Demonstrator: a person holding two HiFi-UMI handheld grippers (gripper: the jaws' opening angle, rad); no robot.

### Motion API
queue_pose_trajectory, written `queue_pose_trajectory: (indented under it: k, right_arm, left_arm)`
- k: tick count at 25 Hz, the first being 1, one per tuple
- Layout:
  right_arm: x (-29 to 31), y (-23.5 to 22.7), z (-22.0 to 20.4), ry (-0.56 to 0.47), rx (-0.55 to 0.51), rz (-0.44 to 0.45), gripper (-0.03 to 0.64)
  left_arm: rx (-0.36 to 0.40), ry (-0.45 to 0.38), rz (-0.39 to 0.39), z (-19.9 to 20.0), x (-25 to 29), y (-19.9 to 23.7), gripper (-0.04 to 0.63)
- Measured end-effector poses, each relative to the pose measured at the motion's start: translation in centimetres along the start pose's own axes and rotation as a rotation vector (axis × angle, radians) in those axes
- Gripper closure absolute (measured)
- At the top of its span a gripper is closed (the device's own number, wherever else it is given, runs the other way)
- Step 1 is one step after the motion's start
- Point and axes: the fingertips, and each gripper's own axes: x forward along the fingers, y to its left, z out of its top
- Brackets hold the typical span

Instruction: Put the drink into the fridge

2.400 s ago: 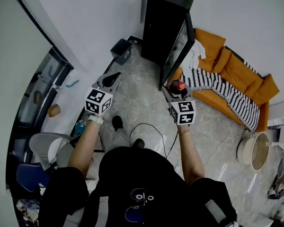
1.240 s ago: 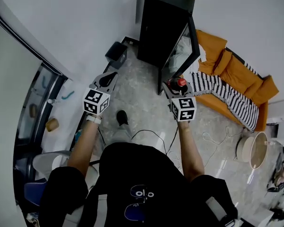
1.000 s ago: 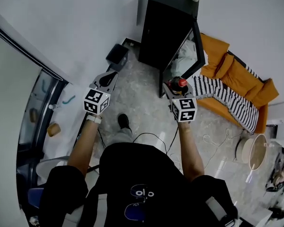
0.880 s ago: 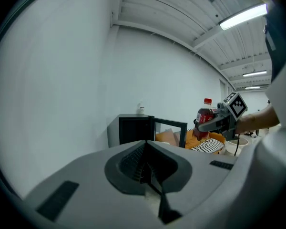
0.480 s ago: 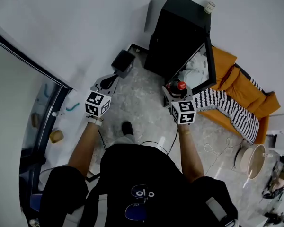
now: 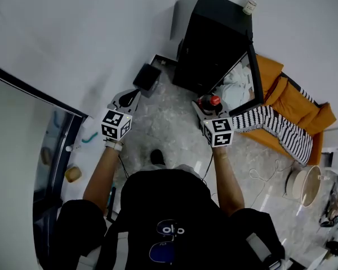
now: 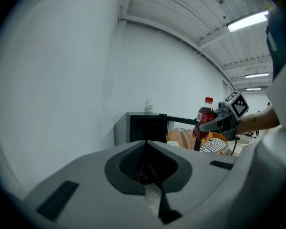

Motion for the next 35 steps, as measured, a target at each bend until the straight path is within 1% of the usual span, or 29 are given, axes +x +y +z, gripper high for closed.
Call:
queue_pose_trajectory:
  k: [4,11,25,31,35]
  right_arm:
    - [0.7,0.5,0.1,0.002,0.008,-0.013,0.302]
    - [1.3,0.4,0.8,-0.001,0.006,-0.025,0.302]
    - [4.7,-0.2,3.0,-0.008,-0.001,-0.017,0.302]
    - [6.9,-1.2,2.9,-0.001,0.014,-0.024,0.302]
    - [8.8,-3.1,2.8,0.009,0.038,-0.044,0.302]
  left_arm:
    - [-0.002,0.005,-0.015,-0.7,0.4,1.1,0.589]
    - [-0.009,0.006,-0.045,-0.7,1.0,1.2,0.589]
    - [-0.017,0.002,-0.028,0.0,2.1,4.3,0.589]
    - [-0.014,0.023,-0.043,-0.2,4.3,5.7,0.589]
    - [-0.008,0.040,-0.078,0.1,7.4,6.3,0.589]
